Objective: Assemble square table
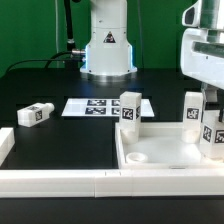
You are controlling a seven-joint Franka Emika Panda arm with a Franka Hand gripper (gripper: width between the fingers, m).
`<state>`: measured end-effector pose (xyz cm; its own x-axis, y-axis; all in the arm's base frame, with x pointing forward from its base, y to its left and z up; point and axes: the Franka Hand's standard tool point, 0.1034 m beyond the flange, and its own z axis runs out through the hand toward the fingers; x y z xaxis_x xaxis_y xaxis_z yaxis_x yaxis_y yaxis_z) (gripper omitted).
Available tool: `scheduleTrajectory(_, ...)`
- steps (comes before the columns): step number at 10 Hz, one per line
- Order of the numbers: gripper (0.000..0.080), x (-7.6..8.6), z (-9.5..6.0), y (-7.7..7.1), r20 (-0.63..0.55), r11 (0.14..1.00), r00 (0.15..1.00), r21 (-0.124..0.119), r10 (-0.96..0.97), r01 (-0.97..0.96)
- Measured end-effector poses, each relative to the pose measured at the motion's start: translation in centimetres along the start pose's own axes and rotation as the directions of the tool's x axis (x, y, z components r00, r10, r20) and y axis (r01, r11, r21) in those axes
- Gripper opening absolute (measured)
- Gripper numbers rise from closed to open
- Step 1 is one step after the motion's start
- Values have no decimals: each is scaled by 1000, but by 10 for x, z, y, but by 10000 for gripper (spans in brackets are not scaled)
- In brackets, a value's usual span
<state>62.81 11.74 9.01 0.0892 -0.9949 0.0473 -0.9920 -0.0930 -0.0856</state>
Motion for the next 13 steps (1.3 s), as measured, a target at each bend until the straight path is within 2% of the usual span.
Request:
scheduleTrajectory(1, 343, -1, 0, 0, 3, 1000, 1000, 0, -7, 7)
scheduleTrajectory(3, 592, -1, 0, 0, 3, 991, 991, 0, -135, 135)
scheduleTrajectory(4, 592, -4, 1, 1, 2, 978, 978, 1, -210, 210)
scheduleTrajectory(5, 639, -7, 0, 0, -1, 936, 936, 8, -351, 351)
scheduleTrajectory(6, 647, -7, -1, -4, -12, 897, 898, 28, -441, 441)
scheduleTrajectory(9, 649, -6, -1, -4, -19, 786, 787, 24, -617, 617)
scheduleTrajectory(11, 649, -2, 1, -4, -26, 636, 636, 17, -771, 772)
scheduleTrajectory(13, 649, 3, 3, -9, -70, 458, 459, 26, -886, 888)
